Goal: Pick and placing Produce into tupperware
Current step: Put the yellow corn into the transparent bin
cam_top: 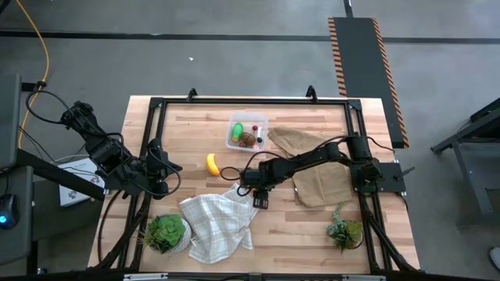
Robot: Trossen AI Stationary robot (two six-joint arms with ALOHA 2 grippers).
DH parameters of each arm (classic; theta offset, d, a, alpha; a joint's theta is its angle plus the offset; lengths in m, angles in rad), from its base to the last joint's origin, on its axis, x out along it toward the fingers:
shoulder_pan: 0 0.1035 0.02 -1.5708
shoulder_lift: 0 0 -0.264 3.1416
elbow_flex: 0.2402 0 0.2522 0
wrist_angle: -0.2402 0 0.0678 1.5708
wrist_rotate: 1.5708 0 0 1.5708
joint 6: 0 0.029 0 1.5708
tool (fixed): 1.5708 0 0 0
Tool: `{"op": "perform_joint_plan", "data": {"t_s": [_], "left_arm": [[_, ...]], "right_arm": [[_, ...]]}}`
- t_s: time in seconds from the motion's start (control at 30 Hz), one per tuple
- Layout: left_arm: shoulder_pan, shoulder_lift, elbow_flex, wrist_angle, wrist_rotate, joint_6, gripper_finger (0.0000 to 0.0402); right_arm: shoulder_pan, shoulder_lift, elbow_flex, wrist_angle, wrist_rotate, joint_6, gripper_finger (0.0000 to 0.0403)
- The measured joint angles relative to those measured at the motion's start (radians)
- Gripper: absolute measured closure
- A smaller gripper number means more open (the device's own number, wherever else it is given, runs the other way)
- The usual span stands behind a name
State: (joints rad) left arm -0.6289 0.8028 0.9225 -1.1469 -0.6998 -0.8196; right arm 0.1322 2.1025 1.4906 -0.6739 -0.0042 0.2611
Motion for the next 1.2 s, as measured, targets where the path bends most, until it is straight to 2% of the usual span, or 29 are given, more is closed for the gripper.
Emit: {"op": "perform_joint_plan", "data": {"t_s": [0.33,0.97,1.2], "left_arm": [[0.0,0.0,0.0,0.0,0.0,0.0,0.0399],[0.0,0.0,0.0,0.001,0.0,0.0,0.0399],[0.0,0.0,0.0,0.001,0.0,0.0,0.0399]], "right_arm": [[0.0,0.0,0.0,0.0,-0.001,0.001,0.0278],[-0.001,0.0,0.0,0.005,-0.015,0.045,0.0362],[-0.002,0.0,0.0,0.022,-0.033,0.063,0.0372]]}}
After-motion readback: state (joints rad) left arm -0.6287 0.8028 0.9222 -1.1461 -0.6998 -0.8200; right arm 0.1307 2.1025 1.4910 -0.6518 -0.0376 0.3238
